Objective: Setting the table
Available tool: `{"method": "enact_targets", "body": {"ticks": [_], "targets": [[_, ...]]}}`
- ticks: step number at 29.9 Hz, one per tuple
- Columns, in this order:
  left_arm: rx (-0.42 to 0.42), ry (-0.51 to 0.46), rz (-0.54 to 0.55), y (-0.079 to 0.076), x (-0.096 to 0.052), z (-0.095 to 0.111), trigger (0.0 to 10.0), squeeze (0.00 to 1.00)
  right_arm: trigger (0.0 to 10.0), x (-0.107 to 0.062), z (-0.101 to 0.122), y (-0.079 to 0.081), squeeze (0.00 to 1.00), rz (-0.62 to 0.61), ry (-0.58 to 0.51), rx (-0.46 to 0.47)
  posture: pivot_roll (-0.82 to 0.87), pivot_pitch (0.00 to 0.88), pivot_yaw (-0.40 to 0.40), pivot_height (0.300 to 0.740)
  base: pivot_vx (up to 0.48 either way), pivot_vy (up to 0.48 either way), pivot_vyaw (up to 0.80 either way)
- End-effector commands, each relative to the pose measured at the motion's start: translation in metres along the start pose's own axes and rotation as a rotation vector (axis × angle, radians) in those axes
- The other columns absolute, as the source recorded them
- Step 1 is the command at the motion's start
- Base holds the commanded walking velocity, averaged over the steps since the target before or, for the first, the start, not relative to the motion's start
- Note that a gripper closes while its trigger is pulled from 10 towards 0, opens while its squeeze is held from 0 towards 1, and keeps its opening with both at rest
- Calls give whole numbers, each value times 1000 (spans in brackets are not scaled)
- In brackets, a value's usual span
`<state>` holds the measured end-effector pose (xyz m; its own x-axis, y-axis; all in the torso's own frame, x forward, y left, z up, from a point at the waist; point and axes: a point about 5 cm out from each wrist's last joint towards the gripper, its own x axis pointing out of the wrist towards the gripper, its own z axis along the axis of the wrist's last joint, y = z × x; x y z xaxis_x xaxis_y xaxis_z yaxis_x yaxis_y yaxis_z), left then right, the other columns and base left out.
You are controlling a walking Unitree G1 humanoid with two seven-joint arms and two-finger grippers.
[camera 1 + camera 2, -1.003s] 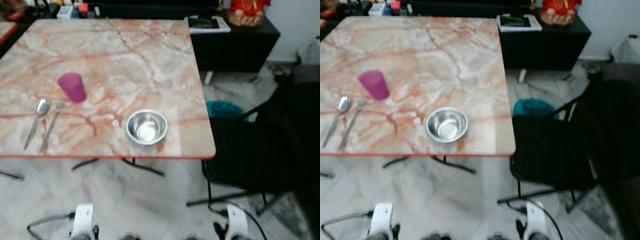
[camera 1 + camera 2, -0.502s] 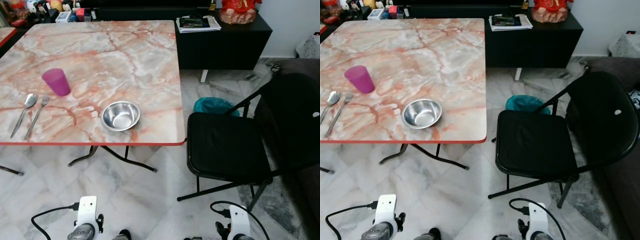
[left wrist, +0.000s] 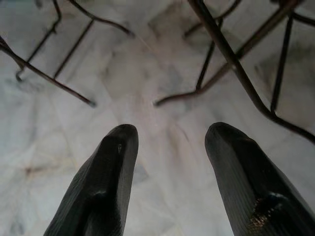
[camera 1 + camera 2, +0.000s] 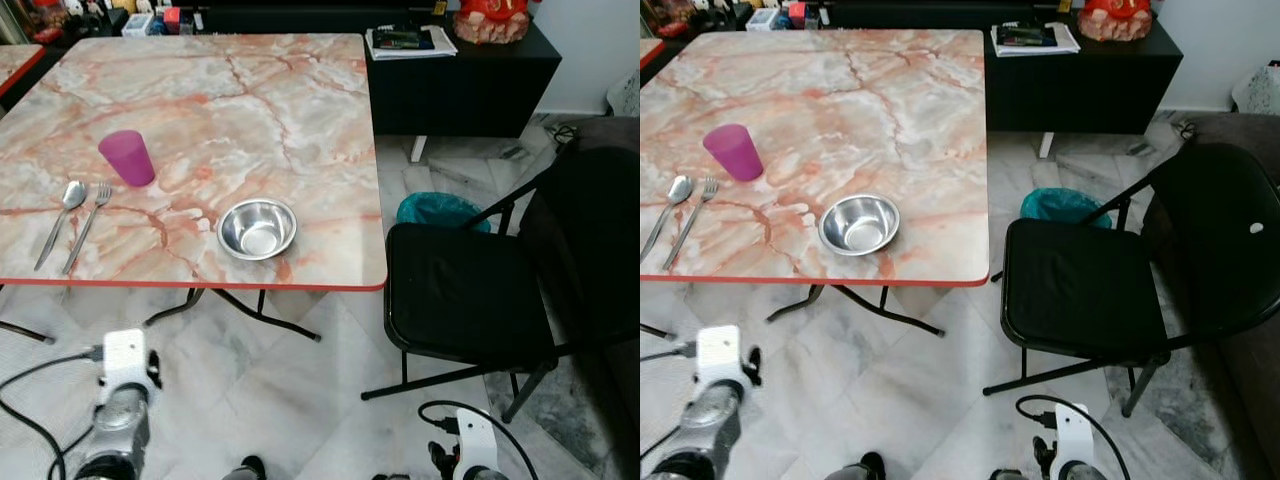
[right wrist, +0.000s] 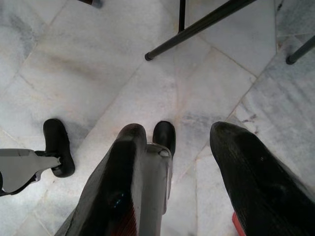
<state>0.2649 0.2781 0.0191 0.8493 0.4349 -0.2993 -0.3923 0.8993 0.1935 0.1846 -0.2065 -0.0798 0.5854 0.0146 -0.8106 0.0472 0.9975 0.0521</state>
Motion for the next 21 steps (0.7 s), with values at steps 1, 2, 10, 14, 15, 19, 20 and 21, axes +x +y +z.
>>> {"method": "enact_targets", "body": {"ticks": [1, 2, 10, 14, 15, 19, 20, 21], "targets": [[-3, 20, 32, 2, -7, -8, 10000, 0, 10000, -1, -8, -1, 0, -3, 27, 9, 21, 168, 21, 740, 0, 0, 0], [9, -22, 53, 4, -12, -4, 10000, 0, 10000, -1, -8, -1, 0, -4, 27, 9, 21, 168, 21, 740, 0, 0, 0], [106, -254, 151, 18, -27, 39, 10000, 0, 10000, -1, -8, -1, 0, 0, 29, 3, 32, 161, 18, 740, 0, 0, 0], [152, -413, 178, 19, -40, 77, 10000, 0, 10000, -1, -8, -1, 0, 1, 31, 0, 35, 155, 20, 740, 0, 0, 0], [166, -462, 173, 16, -44, 90, 10000, 0, 10000, -1, -8, -1, 0, 0, 30, -1, 32, 149, 22, 740, 0, 0, 0], [133, -516, 139, 7, -47, 111, 10000, 0, 10000, -1, -8, -1, 0, -2, 30, 0, 33, 147, 19, 740, 0, 0, 0], [128, -521, 133, 6, -48, 114, 10000, 0, 10000, -2, -8, -1, 0, -3, 30, 0, 33, 147, 19, 740, 0, 0, 0], [127, -522, 131, 5, -49, 115, 10000, 0, 10000, -2, -8, -2, 0, -3, 30, 0, 33, 147, 19, 740, 0, 0, 0]]}}
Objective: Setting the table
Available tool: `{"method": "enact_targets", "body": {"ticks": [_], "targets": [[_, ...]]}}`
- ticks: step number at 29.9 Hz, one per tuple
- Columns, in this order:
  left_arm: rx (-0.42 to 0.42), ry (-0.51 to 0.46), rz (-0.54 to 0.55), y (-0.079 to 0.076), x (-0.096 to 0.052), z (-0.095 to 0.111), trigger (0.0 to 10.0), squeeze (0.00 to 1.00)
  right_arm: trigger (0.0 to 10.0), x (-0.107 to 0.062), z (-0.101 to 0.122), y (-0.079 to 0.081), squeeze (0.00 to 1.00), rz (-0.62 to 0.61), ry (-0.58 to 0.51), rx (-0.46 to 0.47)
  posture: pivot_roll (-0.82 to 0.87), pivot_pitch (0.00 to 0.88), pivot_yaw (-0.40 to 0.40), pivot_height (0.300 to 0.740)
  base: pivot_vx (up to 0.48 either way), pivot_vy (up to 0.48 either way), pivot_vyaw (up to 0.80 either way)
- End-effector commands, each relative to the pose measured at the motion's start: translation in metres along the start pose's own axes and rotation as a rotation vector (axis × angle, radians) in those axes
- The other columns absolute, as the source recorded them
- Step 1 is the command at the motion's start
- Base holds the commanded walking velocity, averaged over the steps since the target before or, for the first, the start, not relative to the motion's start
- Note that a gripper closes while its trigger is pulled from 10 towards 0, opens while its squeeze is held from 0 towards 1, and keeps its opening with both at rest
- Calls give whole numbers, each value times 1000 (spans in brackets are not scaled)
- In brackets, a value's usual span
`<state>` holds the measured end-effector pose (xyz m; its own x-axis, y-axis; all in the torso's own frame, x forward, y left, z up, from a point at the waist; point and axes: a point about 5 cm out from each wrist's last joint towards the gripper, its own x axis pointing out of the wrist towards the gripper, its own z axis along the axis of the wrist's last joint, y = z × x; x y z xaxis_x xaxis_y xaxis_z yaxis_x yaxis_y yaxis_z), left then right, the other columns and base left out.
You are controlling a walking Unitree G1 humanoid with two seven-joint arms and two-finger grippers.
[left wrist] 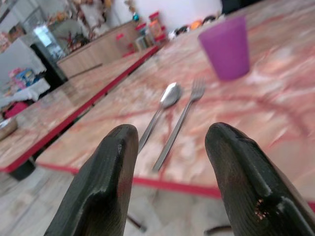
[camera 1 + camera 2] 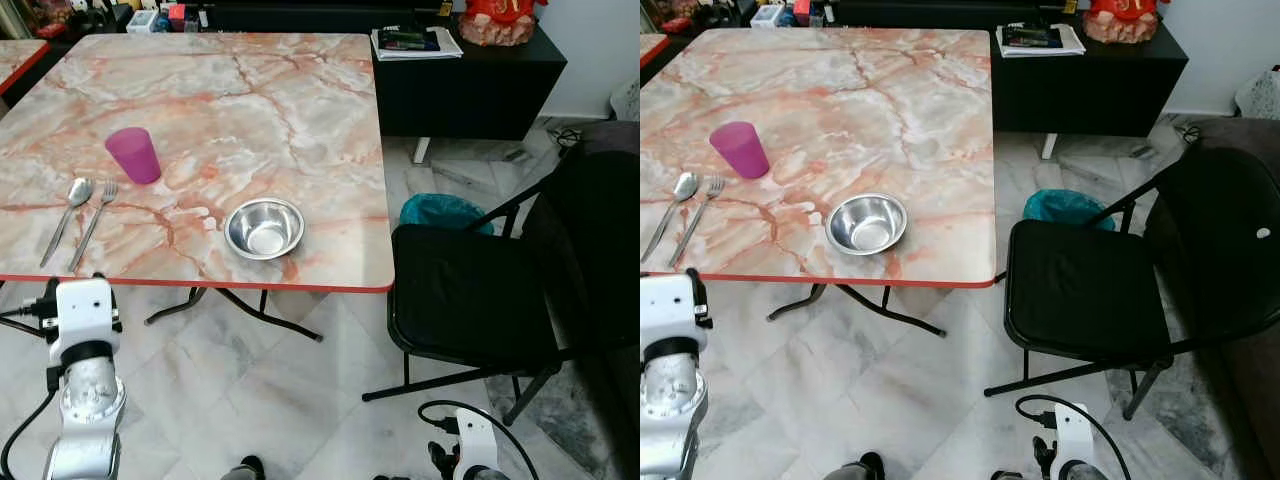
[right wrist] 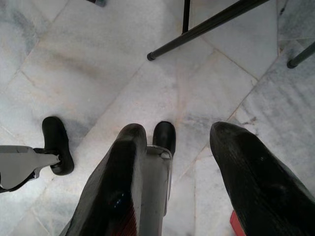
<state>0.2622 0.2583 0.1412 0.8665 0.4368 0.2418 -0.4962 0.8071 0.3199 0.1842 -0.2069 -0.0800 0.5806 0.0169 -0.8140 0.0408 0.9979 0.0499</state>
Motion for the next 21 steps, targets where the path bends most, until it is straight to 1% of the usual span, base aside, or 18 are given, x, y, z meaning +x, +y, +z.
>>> {"method": "enact_targets", "body": {"ticks": [1, 2, 3, 4, 5, 6, 7, 8, 9, 10, 11, 12, 13, 14, 17, 19, 20, 21], "targets": [[-1, 12, -7, -1, -2, 3, 10000, 0, 10000, -1, -8, -1, 0, -5, 24, 7, 33, 147, 19, 740, 0, 0, 0], [-99, 19, -89, -17, 5, 14, 10000, 0, 10000, -1, -8, -1, 0, -6, 24, 8, 39, 142, 18, 740, 0, 0, 0], [-172, 21, -157, -29, 9, 24, 10000, 0, 10000, -1, -8, -1, 0, -8, 24, 8, 39, 142, 18, 740, 0, 0, 0], [-323, 35, -265, -50, 19, 43, 10000, 0, 10000, -1, -7, -1, 0, -13, 20, 14, 33, 144, 22, 740, 0, 0, 0], [-355, 40, -291, -55, 23, 49, 10000, 0, 10000, -1, -7, -1, 0, -16, 18, 17, 29, 146, 24, 740, 0, 0, 0], [-402, 59, -342, -66, 29, 57, 10000, 439, 10000, -1, -7, -1, 0, -19, 15, 22, 26, 147, 25, 740, 0, 0, 0], [-402, 59, -342, -66, 29, 57, 10000, 439, 10000, -1, -7, -1, 0, -19, 15, 22, 26, 147, 25, 740, 0, 0, 0], [-431, 56, -369, -71, 33, 63, 10000, 906, 10000, -1, -7, -1, 0, -21, 14, 24, 26, 147, 27, 740, 0, 0, 0], [-508, 67, -427, -81, 38, 74, 10000, 1000, 10000, -1, -6, -1, 0, -25, 13, 27, 25, 149, 26, 740, 0, 0, 0], [-550, 85, -463, -88, 41, 79, 10000, 1000, 10000, -1, -6, -1, 0, -27, 12, 29, 24, 150, 27, 740, 0, 0, 0], [-550, 85, -463, -88, 41, 79, 10000, 1000, 10000, -1, -6, -1, 0, -27, 12, 29, 24, 150, 27, 740, 0, 0, 0], [-602, 123, -525, -99, 45, 85, 10000, 1000, 10000, -1, -6, 0, 0, -29, 12, 32, 19, 150, 35, 740, 0, 0, 0], [-615, 153, -558, -106, 50, 89, 10000, 1000, 10000, -1, -6, 0, 0, -30, 11, 35, 13, 151, 36, 740, 0, 0, 0], [-620, 165, -571, -108, 51, 90, 10000, 1000, 10000, -1, -6, 0, 0, -30, 11, 36, 13, 151, 36, 740, 0, 0, 0], [-645, 216, -556, -110, 62, 93, 10000, 1000, 10000, -1, -6, 1, 0, -34, 8, 45, 7, 155, 42, 740, 0, 0, 0], [-658, 249, -539, -109, 71, 95, 10000, 1000, 10000, -1, -6, 1, 0, -37, 7, 48, 5, 158, 43, 740, 0, 0, 0], [-656, 270, -547, -109, 74, 95, 10000, 1000, 10000, -1, -6, 1, 0, -38, 6, 49, 7, 162, 44, 740, 0, 0, 0], [-667, 319, -558, -108, 79, 93, 10000, 1000, 10000, -1, -7, 1, 0, -40, 6, 51, 7, 164, 44, 740, 0, 0, 0]]}}
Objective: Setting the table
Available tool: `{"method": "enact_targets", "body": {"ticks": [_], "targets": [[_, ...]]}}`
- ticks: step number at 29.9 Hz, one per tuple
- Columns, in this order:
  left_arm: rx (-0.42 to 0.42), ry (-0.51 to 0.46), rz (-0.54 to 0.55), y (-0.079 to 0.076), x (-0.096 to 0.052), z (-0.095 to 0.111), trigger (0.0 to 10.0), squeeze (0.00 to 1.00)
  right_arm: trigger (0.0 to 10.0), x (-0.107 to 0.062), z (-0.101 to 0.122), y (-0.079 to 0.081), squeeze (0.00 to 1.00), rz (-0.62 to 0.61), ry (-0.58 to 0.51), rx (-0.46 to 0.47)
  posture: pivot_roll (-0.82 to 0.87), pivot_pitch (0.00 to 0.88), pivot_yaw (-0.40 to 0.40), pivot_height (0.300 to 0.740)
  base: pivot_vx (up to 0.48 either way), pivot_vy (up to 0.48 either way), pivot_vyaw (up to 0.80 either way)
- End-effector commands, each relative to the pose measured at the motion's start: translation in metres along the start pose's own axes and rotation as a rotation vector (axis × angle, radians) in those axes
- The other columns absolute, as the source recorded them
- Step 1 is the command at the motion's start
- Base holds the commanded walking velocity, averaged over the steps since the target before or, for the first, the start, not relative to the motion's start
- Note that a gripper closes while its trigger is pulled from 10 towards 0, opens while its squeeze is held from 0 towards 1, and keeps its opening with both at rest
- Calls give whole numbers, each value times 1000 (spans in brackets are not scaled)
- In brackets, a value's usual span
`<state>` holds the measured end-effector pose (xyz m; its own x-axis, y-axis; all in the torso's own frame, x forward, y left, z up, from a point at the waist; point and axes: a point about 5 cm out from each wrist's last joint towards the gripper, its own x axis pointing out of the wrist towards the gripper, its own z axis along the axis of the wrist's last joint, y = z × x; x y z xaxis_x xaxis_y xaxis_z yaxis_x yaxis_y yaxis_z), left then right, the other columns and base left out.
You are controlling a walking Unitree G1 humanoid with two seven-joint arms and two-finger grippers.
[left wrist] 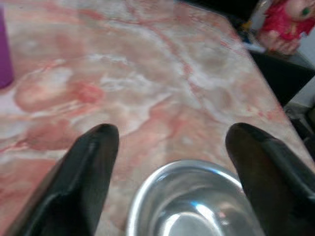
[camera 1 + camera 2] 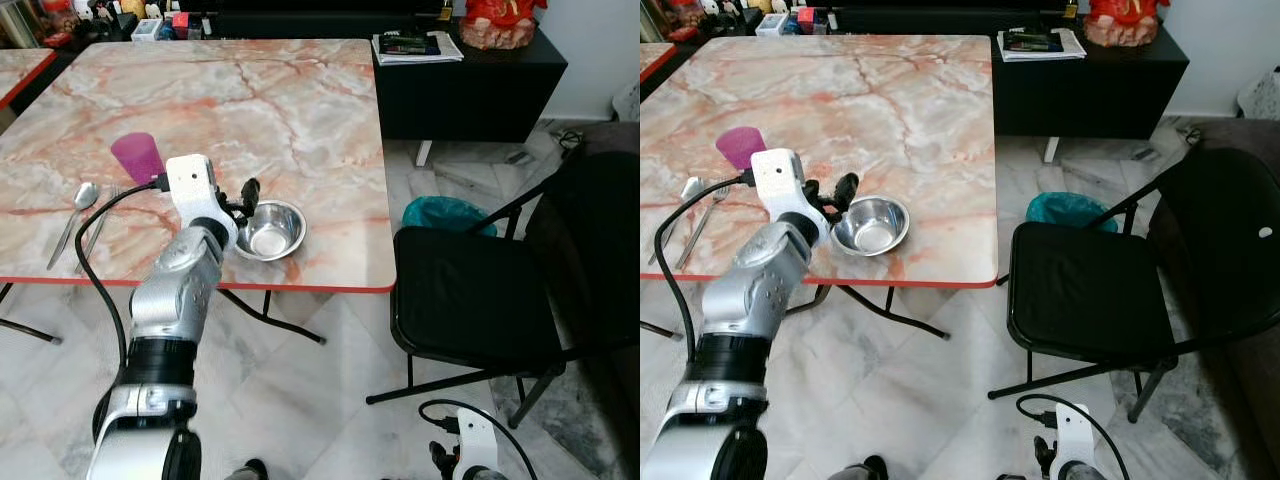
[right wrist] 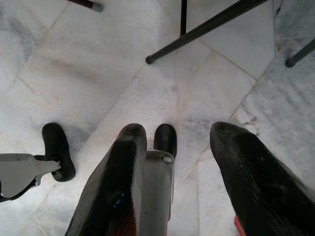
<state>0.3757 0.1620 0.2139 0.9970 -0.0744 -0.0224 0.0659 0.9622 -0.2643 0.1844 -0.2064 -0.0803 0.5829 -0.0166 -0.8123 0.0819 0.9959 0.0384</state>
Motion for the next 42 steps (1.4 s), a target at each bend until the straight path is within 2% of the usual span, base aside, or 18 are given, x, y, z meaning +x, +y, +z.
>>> {"method": "enact_targets", "body": {"ticks": [1, 5, 6, 7, 10, 11, 14, 21, 30, 42], "targets": [[-56, 72, 21, 8, 4, -1, 10000, 1000, 10000, -1, -7, 0, 0, -7, 12, 24, 7, 164, 44, 740, 0, 0, 0], [-75, 146, -7, 11, 6, -4, 10000, 1000, 10000, -1, -7, 0, 0, -8, 12, 25, 8, 169, 47, 740, 0, 0, 0], [-79, 202, -51, 13, 6, -5, 10000, 451, 10000, -1, -7, 0, 0, -8, 13, 27, 9, 172, 48, 740, 0, 0, 0], [-83, 220, -70, 15, 5, -5, 10000, 0, 10000, -1, -7, 0, 0, -8, 13, 28, 10, 176, 48, 740, 0, 0, 0], [-99, 242, -92, 18, 5, -3, 10000, 0, 10000, -1, -7, 1, 0, -8, 13, 28, 11, 177, 48, 740, 0, 0, 0], [-131, 265, -88, 23, 6, -3, 10000, 0, 10000, -1, -7, 1, 0, -8, 14, 27, 14, 179, 47, 740, 0, 0, 0], [-160, 293, -103, 24, 6, -2, 10000, 0, 10000, -1, -7, 0, 0, -8, 14, 27, 14, 179, 47, 740, 0, 0, 0], [-155, 322, -108, 22, 6, -5, 10000, 0, 10000, -1, -7, 0, 0, -8, 14, 27, 15, 184, 48, 740, 0, 0, 0], [-134, 365, -45, 27, 7, -13, 10000, 0, 10000, -1, -7, 1, 0, -7, 14, 27, 13, 186, 49, 740, 0, 0, 0], [-176, 376, -25, 22, 11, -23, 9647, 0, 10000, -1, -7, 1, 0, -7, 13, 28, 8, 185, 47, 740, 0, 0, 0]]}}
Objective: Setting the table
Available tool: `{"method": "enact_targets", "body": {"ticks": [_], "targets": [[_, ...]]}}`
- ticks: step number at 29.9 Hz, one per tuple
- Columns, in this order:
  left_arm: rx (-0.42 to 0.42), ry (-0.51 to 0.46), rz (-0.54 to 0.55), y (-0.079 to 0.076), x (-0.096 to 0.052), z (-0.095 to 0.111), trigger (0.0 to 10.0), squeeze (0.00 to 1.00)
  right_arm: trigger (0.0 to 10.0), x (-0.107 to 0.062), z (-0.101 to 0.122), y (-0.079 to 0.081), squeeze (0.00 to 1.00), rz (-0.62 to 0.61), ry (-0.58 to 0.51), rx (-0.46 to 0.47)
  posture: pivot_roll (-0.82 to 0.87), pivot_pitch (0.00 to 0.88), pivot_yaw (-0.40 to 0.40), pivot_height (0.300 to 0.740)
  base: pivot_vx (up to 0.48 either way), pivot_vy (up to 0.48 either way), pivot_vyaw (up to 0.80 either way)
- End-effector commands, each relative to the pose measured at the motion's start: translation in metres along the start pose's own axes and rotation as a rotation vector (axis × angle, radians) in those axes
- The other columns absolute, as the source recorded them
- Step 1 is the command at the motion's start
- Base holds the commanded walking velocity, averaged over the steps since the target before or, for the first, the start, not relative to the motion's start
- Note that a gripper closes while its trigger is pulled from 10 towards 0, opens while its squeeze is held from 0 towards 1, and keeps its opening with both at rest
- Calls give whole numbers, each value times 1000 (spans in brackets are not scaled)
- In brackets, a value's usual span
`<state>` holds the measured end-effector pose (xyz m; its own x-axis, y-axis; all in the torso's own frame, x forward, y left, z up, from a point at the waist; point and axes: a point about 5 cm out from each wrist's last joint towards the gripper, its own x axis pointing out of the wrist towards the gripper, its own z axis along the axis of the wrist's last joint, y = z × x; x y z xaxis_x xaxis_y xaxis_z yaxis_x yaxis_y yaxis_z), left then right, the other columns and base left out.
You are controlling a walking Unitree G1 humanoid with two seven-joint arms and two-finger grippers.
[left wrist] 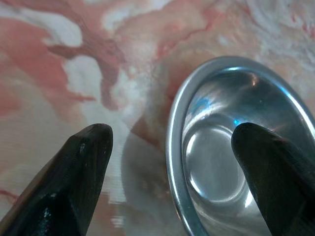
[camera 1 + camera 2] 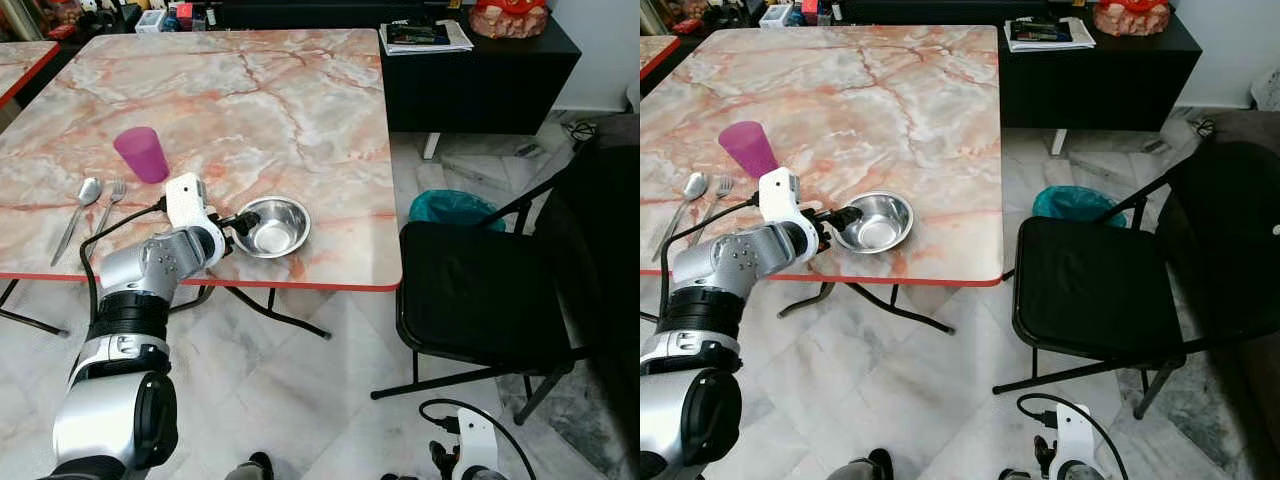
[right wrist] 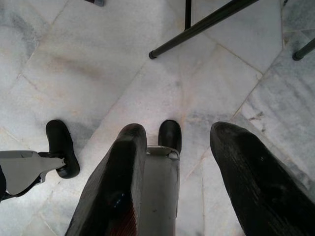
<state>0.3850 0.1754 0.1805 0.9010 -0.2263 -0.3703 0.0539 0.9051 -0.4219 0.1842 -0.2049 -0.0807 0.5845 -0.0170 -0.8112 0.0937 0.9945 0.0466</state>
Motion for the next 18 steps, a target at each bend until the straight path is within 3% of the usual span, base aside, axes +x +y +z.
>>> {"method": "enact_targets", "body": {"ticks": [1, 2, 3, 4, 18], "targets": [[-11, -18, 1, -2, 0, 5, 8235, 0, 10000, -1, -7, -1, 0, -8, 15, 13, 7, 185, 48, 740, 0, 0, 0], [-11, -18, 1, -2, 0, 5, 8235, 0, 10000, -1, -7, -1, 0, -8, 15, 13, 7, 185, 48, 740, 0, 0, 0], [-14, -20, 3, -2, 1, 5, 3255, 0, 10000, -1, -7, -1, 0, -8, 15, 13, 6, 184, 47, 740, 0, 0, 0], [-20, -22, 5, -2, 2, 6, 1059, 0, 10000, -1, -7, -1, 0, -7, 15, 13, 5, 184, 47, 740, 0, 0, 0], [-33, -22, 16, -3, 4, 4, 1176, 0, 10000, -1, -7, -1, 0, -7, 16, 12, 5, 186, 48, 740, 0, 0, 0]]}}
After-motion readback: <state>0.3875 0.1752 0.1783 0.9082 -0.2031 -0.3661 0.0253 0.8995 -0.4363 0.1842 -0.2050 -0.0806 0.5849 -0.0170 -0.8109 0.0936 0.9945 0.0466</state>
